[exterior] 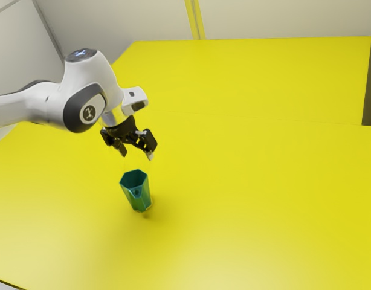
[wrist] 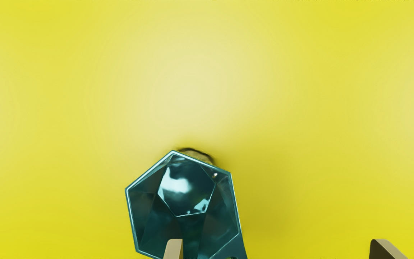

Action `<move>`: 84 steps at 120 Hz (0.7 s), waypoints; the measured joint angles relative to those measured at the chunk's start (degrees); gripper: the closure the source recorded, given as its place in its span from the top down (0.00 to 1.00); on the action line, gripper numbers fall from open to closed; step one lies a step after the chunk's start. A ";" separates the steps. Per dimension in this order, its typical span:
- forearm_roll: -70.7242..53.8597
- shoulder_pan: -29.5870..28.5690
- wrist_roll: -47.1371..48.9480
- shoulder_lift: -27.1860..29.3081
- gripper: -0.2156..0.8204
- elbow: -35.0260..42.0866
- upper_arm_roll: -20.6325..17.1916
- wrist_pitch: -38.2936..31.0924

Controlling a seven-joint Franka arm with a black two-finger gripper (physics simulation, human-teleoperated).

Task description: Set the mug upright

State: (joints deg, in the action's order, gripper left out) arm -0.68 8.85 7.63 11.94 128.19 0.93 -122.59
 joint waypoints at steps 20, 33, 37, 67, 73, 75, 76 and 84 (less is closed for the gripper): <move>0.33 -0.35 0.11 -2.75 0.77 -7.87 -0.22 7.78; 0.43 -1.42 0.19 -5.26 0.77 -12.81 -1.16 12.63; 0.45 -1.87 0.22 -5.97 0.77 -14.16 -1.73 13.93; 0.50 -6.21 0.35 -9.58 0.78 -23.53 -6.31 23.18; 0.50 -6.86 0.36 -9.87 0.78 -24.85 -6.90 24.60; 0.50 -6.99 0.37 -10.01 0.78 -25.39 -7.02 25.07; 0.50 -7.05 0.37 -10.06 0.78 -25.63 -7.06 25.29; 0.50 -7.27 0.39 -10.50 0.78 -27.41 -7.22 26.94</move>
State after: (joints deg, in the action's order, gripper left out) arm -0.18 1.58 8.02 1.44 100.77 -6.29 -95.65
